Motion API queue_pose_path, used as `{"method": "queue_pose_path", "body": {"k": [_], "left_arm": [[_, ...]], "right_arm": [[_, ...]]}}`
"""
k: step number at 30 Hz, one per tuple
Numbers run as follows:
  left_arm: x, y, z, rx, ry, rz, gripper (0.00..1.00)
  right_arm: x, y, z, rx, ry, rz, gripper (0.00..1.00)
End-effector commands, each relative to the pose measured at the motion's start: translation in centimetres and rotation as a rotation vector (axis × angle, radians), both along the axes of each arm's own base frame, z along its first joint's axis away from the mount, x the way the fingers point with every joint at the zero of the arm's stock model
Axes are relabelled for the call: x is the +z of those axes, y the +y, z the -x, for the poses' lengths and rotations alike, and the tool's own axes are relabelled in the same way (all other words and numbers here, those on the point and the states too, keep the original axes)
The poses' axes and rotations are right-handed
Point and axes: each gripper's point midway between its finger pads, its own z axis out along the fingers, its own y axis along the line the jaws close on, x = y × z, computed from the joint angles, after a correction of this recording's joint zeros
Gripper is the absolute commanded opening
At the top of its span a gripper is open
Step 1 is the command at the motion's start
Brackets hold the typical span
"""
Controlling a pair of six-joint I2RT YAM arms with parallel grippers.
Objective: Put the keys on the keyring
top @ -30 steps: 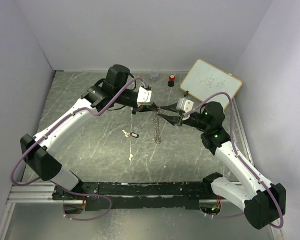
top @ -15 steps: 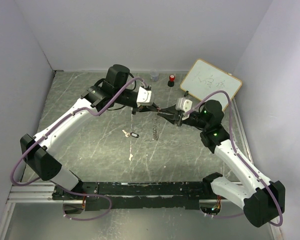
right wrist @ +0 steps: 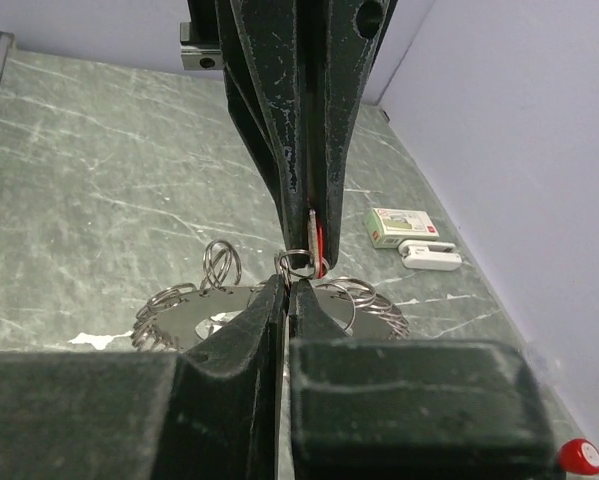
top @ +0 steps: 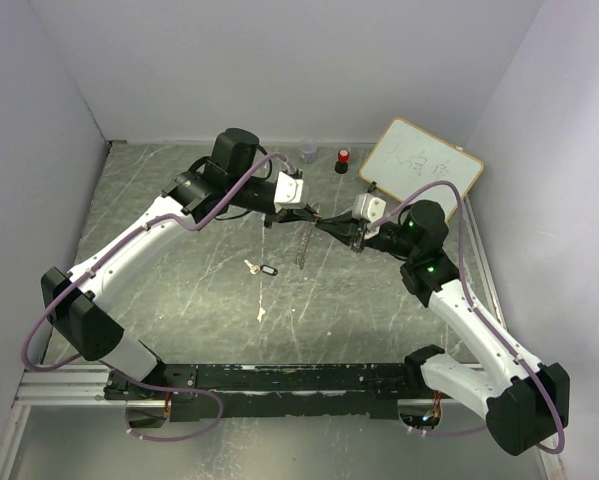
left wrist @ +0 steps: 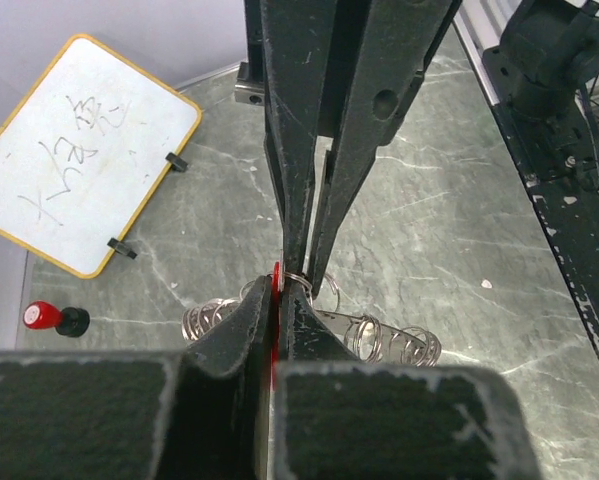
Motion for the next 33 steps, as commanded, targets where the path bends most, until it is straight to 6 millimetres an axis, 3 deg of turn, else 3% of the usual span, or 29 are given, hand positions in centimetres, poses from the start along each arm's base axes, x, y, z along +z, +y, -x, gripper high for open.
{"method": "queue_pose_path", "body": {"k": [1, 13, 27, 33], "left_arm": [[2.0, -0.2, -1.6, 0.067, -0.067, 0.056, 0.07], [2.7, 1.5, -4.1, 0.280, -0.098, 0.151, 0.07], [0.0, 0.9, -4.0, 0.268, -0.034, 0.139, 0.07], [0.5, 1.1, -4.2, 0.290, -0.044, 0.150, 0.07]], "right_arm": [[1.9, -0.5, 0.4, -0.028, -0.062, -0.048, 0.00], [3.1, -1.8, 0.2, -0.131, -0.064, -0.147, 0.00], [5.0, -1.8, 0.0, -0.136, -0.075, -0.246, 0.00], [4.9, -1.6, -0.2, -0.134, -0.070, -0.235, 0.00]]}}
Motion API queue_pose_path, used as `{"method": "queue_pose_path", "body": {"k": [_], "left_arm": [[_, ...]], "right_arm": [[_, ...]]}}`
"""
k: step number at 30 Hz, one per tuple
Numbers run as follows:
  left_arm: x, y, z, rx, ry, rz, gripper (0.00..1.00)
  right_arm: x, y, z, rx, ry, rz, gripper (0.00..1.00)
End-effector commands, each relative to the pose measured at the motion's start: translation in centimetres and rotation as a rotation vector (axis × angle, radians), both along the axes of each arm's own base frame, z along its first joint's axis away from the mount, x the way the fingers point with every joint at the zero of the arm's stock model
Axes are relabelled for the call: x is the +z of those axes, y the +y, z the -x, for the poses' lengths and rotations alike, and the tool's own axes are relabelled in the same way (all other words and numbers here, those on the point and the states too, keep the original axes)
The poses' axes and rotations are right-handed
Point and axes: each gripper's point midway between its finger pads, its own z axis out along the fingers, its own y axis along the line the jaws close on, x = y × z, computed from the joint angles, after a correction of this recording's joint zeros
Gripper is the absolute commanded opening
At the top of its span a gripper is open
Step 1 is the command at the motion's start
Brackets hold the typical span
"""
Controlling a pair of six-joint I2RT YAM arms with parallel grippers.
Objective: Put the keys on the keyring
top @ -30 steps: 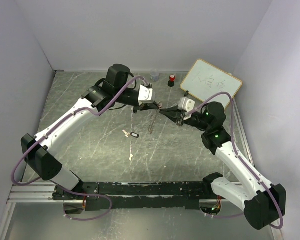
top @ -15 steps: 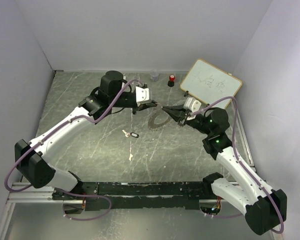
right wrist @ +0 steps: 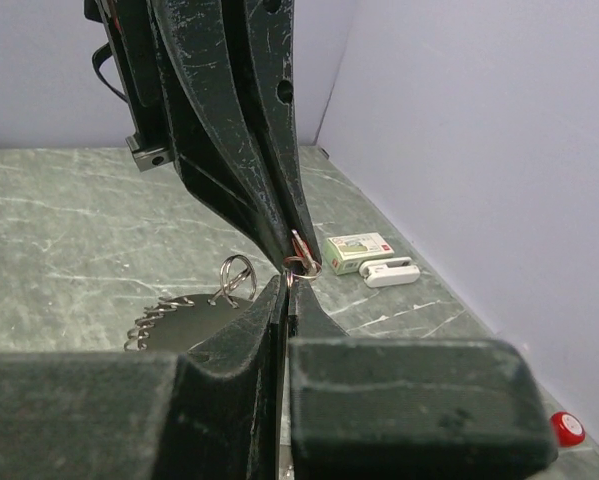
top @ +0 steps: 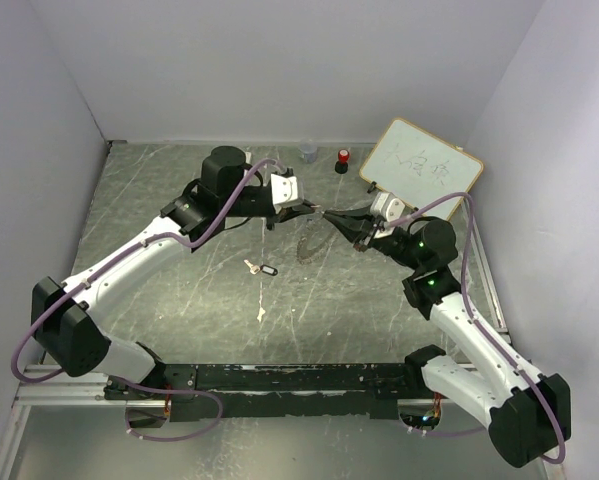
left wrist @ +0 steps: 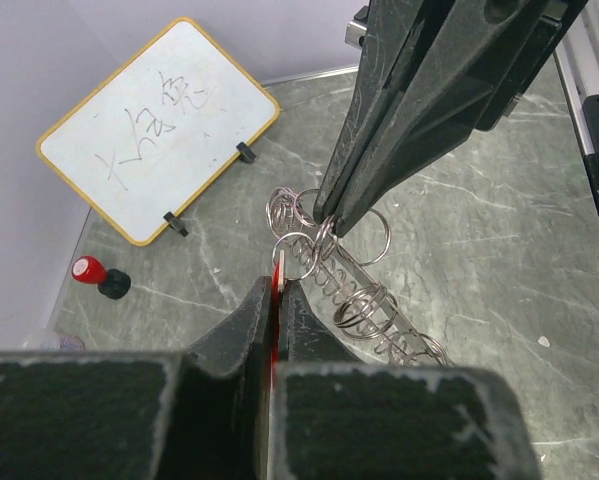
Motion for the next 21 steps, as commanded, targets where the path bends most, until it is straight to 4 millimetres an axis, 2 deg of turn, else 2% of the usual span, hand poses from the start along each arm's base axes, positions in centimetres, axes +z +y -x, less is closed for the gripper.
{"method": "queue_pose_path", "body": {"k": [1, 10, 15, 21], "left_arm": [[1.3, 0.6, -1.1, 0.053, -0.041, 0.033, 0.07], [0.4, 0.2, 0.5, -0.044, -0.036, 0.027, 0.26], [-0.2, 0.2, 1.3, -0.084, -0.026, 0.031, 0.28], [0.2, 0.0, 1.9, -0.107, -0.033, 0.071, 0.29]], "right_arm": [[2.5, 0.1, 0.6, 0.020, -0.079, -0.036, 0.00], [2.8, 0.2, 0.5, 0.022, -0.075, -0.041, 0.00], [3.2, 0.4, 0.3, 0.028, -0.075, -0.046, 0.00], [3.2, 0.5, 0.2, 0.034, -0.071, -0.045, 0.00]]}}
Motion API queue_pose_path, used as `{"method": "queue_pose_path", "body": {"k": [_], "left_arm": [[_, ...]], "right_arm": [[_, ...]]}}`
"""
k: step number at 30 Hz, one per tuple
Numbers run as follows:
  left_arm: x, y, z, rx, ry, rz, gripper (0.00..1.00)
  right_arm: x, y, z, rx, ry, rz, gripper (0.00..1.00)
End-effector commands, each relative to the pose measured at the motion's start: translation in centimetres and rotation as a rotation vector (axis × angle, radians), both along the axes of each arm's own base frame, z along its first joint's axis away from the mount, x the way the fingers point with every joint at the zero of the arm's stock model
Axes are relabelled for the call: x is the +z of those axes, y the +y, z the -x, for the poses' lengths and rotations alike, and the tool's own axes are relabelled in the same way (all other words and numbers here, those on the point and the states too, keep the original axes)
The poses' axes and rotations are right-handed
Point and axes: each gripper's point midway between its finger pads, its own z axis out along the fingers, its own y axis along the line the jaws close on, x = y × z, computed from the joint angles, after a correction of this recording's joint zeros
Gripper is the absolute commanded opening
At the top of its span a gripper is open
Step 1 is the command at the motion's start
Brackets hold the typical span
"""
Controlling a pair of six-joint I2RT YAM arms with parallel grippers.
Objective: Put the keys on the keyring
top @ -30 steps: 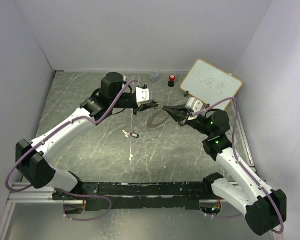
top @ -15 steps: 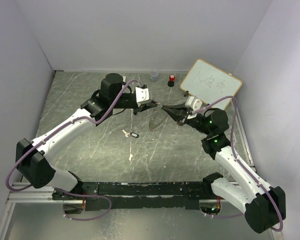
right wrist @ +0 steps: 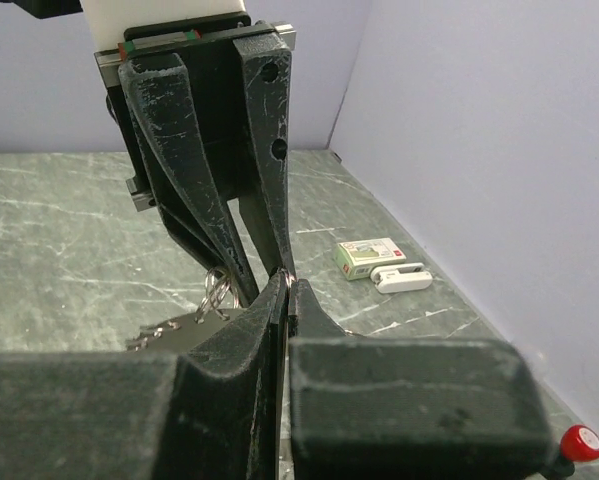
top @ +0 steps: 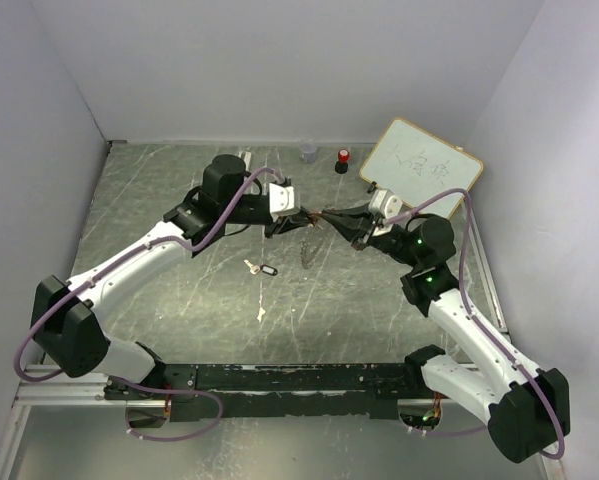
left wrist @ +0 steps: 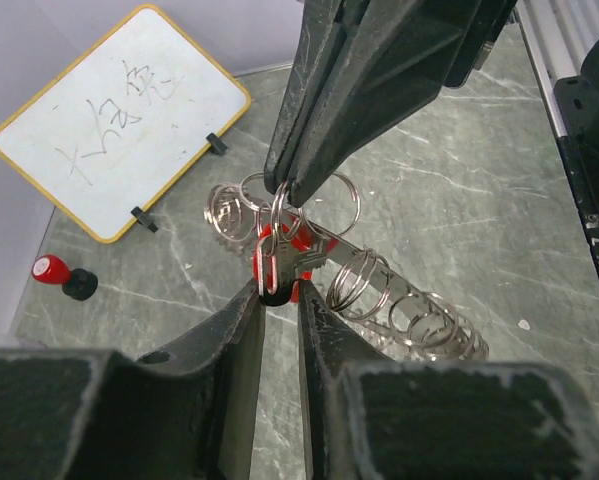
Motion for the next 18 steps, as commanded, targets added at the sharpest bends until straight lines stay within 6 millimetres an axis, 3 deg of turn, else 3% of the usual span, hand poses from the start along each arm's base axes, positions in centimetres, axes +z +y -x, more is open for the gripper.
{"method": "queue_pose_path", "body": {"k": [1, 18], "left_arm": [[2.5, -0.1, 1.0, -0.052, -0.057, 0.079, 0.29], [4.1, -0.4, 2.7, -0.098, -0.099, 0.170, 0.32]], "right_arm": [[3.1, 0.1, 0.3, 0.011, -0.082, -0.038, 0.00], [2.1, 0.6, -0.5, 0.024, -0.039, -0.009, 0.00]]}}
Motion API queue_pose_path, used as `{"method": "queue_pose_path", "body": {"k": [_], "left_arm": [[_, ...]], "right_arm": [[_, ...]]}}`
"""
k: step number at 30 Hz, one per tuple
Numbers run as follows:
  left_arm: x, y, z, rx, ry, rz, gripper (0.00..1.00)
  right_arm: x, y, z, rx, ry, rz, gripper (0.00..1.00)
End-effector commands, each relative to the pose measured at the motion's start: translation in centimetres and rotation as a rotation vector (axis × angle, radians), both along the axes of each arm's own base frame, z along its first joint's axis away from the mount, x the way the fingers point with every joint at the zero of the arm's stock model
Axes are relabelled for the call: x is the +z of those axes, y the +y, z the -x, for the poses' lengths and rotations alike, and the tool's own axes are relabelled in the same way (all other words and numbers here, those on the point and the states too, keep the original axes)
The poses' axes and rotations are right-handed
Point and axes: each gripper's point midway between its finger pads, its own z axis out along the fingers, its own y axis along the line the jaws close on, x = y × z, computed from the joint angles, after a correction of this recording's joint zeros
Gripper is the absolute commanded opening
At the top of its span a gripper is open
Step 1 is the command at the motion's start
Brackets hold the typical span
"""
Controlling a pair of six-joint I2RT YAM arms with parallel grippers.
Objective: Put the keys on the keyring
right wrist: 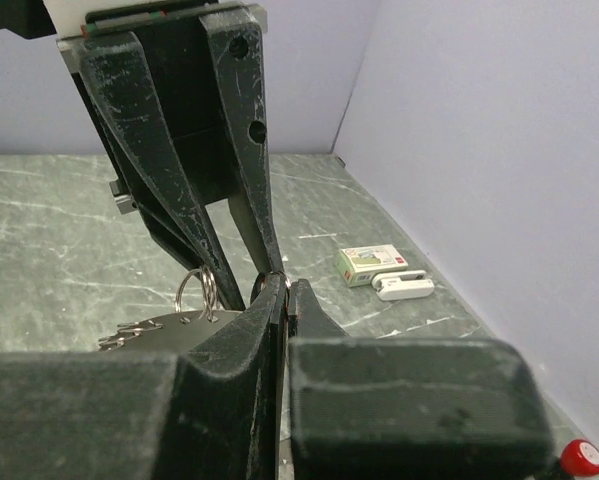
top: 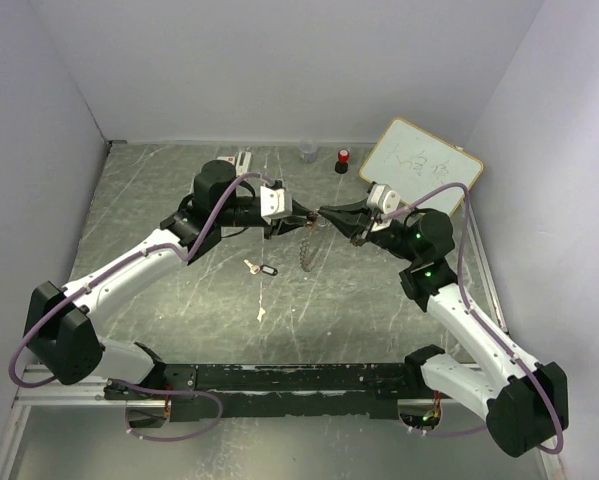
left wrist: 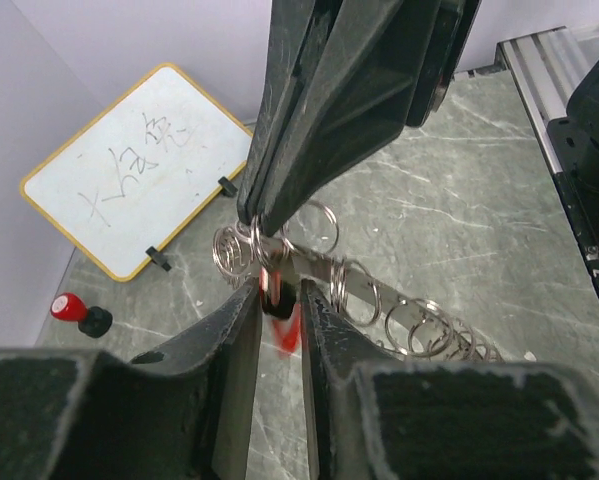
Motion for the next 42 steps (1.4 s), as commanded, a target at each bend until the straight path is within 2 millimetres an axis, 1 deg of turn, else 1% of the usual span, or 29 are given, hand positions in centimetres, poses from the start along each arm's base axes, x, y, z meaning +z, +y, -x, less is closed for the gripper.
{"method": "queue_pose_path", "body": {"k": [1, 4, 6, 10, 12, 17, 22, 24, 25, 26, 27, 28, 29, 35, 38, 40, 42], "left_arm": [[2.8, -0.3, 1.5, -0.052, -0.069, 0.071, 0.32], [2.7, 0.1, 0.3, 0.030, -0.060, 0.059, 0.37], [2.6, 0.5, -0.1, 0.069, -0.063, 0.056, 0.41], [2.7, 0.7, 0.3, 0.061, -0.078, 0.078, 0.46], [2.7, 0.5, 0.4, 0.048, -0.073, 0.075, 0.46], [1.9, -0.1, 0.2, 0.017, -0.053, 0.049, 0.45], [1.7, -0.3, 0.3, 0.005, -0.048, 0.050, 0.45], [1.6, -0.4, 0.2, 0.004, -0.046, 0.045, 0.43], [1.7, -0.4, 0.2, 0.002, -0.048, 0.046, 0.39], [1.8, -0.4, 0.1, 0.005, -0.048, 0.048, 0.32], [1.8, -0.4, 0.1, 0.007, -0.048, 0.048, 0.25], [1.9, -0.4, 0.0, 0.010, -0.049, 0.049, 0.14], [2.0, -0.4, 0.0, 0.013, -0.047, 0.049, 0.08], [2.0, -0.1, -0.2, 0.036, -0.052, 0.041, 0.07], [2.2, 0.5, -0.9, 0.099, -0.060, 0.042, 0.07], [2.6, 1.0, -1.4, 0.146, -0.062, 0.047, 0.07], [3.2, 1.2, -1.5, 0.166, -0.071, 0.055, 0.07]], "right_arm": [[1.5, 0.1, -0.1, 0.003, -0.032, -0.012, 0.00], [1.4, 0.1, 0.1, 0.005, -0.039, -0.005, 0.00], [1.2, 0.0, 0.2, 0.006, -0.044, 0.004, 0.00], [0.9, -0.1, 0.4, 0.008, -0.050, 0.019, 0.00], [0.8, 0.0, 0.5, 0.014, -0.049, 0.020, 0.00], [1.1, 0.0, 0.7, 0.025, -0.055, 0.023, 0.00], [1.1, 0.0, 0.8, 0.029, -0.058, 0.025, 0.00], [1.1, 0.1, 0.8, 0.032, -0.058, 0.026, 0.00], [1.1, 0.1, 0.8, 0.032, -0.058, 0.025, 0.00], [1.1, 0.1, 0.9, 0.033, -0.057, 0.025, 0.00], [1.0, 0.1, 0.8, 0.032, -0.057, 0.025, 0.00], [0.9, 0.1, 0.8, 0.031, -0.054, 0.026, 0.00], [1.0, 0.0, 0.8, 0.029, -0.057, 0.025, 0.00], [0.8, -0.3, 0.4, -0.002, -0.045, 0.030, 0.00], [0.7, -0.6, 0.2, -0.032, -0.039, 0.032, 0.00], [0.5, -0.8, 0.0, -0.043, -0.028, 0.038, 0.00], [0.3, -0.9, 0.1, -0.049, -0.022, 0.042, 0.00]]}}
